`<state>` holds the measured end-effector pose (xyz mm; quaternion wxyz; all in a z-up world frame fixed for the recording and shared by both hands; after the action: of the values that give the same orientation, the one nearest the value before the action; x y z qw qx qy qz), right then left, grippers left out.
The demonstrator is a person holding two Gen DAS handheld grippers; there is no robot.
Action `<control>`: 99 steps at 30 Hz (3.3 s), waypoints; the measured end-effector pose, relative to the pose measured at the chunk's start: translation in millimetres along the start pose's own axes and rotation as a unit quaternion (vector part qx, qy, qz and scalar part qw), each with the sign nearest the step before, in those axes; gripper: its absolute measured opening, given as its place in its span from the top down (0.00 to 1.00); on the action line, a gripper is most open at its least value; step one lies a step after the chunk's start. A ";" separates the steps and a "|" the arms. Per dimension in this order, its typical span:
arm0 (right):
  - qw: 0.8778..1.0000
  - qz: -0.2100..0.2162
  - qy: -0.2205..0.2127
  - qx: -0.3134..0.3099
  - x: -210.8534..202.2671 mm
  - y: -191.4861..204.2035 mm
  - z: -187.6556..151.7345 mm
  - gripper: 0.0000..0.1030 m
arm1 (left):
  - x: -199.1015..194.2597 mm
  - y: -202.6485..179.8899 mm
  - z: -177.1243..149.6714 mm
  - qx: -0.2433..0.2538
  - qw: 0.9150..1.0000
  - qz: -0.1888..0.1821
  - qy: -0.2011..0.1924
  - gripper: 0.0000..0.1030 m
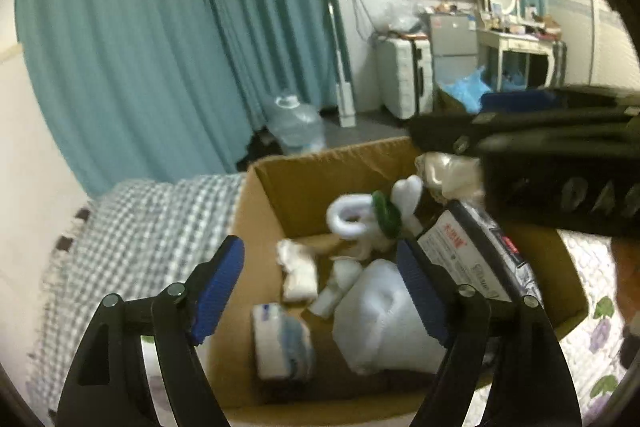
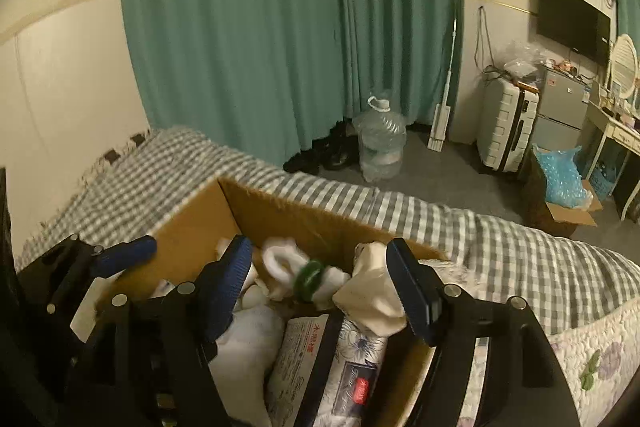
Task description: Organize soft objects
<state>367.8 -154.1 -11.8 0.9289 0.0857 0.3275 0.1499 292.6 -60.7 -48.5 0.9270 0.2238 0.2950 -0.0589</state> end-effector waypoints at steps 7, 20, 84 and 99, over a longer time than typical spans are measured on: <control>0.999 -0.011 -0.047 -0.001 -83.4 4.8 32.4 0.32 | -88.6 20.8 35.4 -0.017 0.997 0.054 -0.052 0.23; 0.977 -0.025 -0.211 -0.024 -350.4 41.9 46.0 0.00 | -336.3 43.0 51.0 -0.064 0.957 0.114 -0.261 0.12; 0.984 -0.040 -0.174 0.011 -205.0 17.6 -143.4 0.00 | -199.5 13.4 -116.2 -0.102 0.979 0.069 -0.165 0.10; 0.984 -0.041 -0.172 0.007 -203.3 19.2 -145.9 0.00 | -195.7 16.3 -119.2 -0.097 0.980 0.072 -0.161 0.10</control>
<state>120.4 -195.1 -0.7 0.9762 0.1031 0.1666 0.0927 74.3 3.0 -16.6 0.9815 0.1406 0.1298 0.0016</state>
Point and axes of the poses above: each gripper's, at about its wrist camera, not at the fingertips, and x roughly the way its jaws point, y to its left, z to its top, the point moved 3 cm from there along x, roughly the way its jaws point, and after that the axes turned 13 degrees about x, right-handed, at the moved point
